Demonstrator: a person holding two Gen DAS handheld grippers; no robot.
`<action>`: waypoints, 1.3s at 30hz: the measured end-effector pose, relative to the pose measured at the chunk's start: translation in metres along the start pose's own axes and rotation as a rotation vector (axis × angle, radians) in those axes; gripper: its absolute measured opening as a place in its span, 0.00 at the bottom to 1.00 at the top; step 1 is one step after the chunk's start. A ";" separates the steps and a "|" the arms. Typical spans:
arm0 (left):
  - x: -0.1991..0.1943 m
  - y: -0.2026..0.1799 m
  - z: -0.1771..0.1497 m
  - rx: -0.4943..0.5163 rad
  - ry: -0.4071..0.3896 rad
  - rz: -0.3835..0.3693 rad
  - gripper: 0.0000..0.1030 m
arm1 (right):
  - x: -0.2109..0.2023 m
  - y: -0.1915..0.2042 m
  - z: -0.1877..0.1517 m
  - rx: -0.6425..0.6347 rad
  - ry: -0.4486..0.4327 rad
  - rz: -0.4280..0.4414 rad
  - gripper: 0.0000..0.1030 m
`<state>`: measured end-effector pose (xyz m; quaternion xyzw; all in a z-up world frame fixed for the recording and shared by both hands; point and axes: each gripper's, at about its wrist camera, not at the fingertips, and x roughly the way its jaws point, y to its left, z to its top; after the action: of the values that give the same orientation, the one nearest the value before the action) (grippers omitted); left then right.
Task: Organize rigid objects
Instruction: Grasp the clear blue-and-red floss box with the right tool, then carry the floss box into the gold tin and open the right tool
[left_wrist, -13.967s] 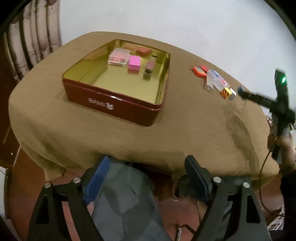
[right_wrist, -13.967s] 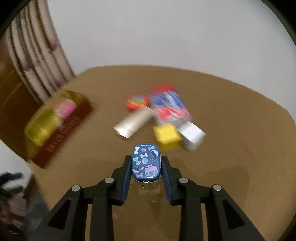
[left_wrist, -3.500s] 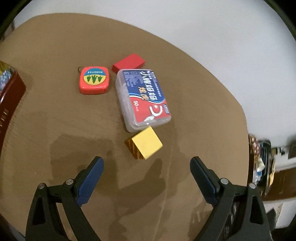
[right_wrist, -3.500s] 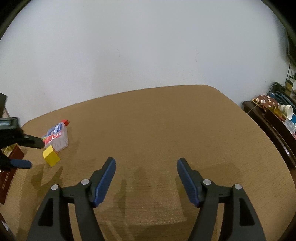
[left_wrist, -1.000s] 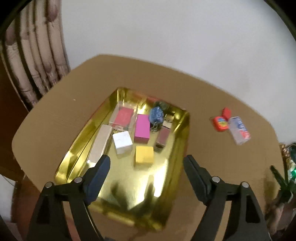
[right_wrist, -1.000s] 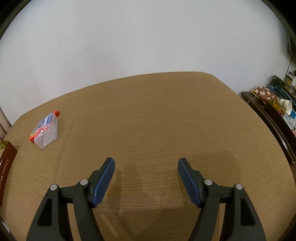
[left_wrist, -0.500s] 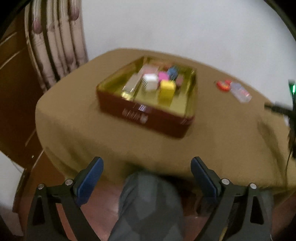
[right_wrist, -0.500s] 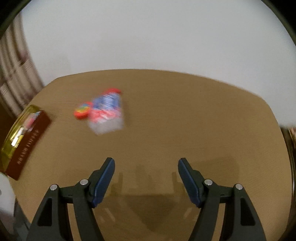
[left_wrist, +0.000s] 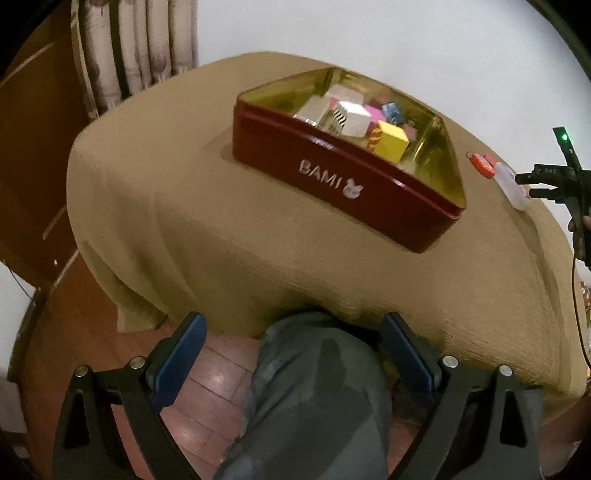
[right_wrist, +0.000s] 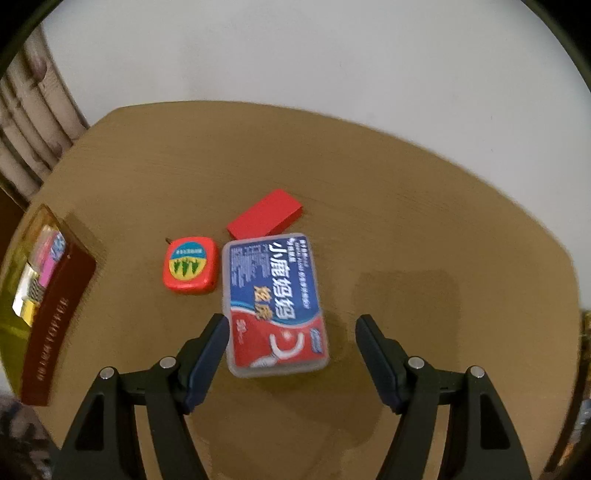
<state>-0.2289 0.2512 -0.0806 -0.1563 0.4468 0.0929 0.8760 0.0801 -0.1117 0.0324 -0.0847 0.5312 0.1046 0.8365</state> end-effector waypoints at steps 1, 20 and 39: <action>0.001 0.001 0.000 -0.006 0.004 -0.003 0.91 | 0.004 -0.002 0.003 0.013 0.013 0.003 0.71; 0.009 -0.001 0.001 -0.004 0.036 0.004 0.91 | 0.046 -0.003 0.031 -0.001 0.117 0.001 0.63; -0.029 -0.009 0.005 0.011 -0.025 0.003 0.91 | -0.099 0.186 -0.032 -0.198 -0.010 0.502 0.61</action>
<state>-0.2395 0.2443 -0.0526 -0.1498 0.4364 0.0936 0.8822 -0.0383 0.0512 0.1033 -0.0311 0.5189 0.3602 0.7746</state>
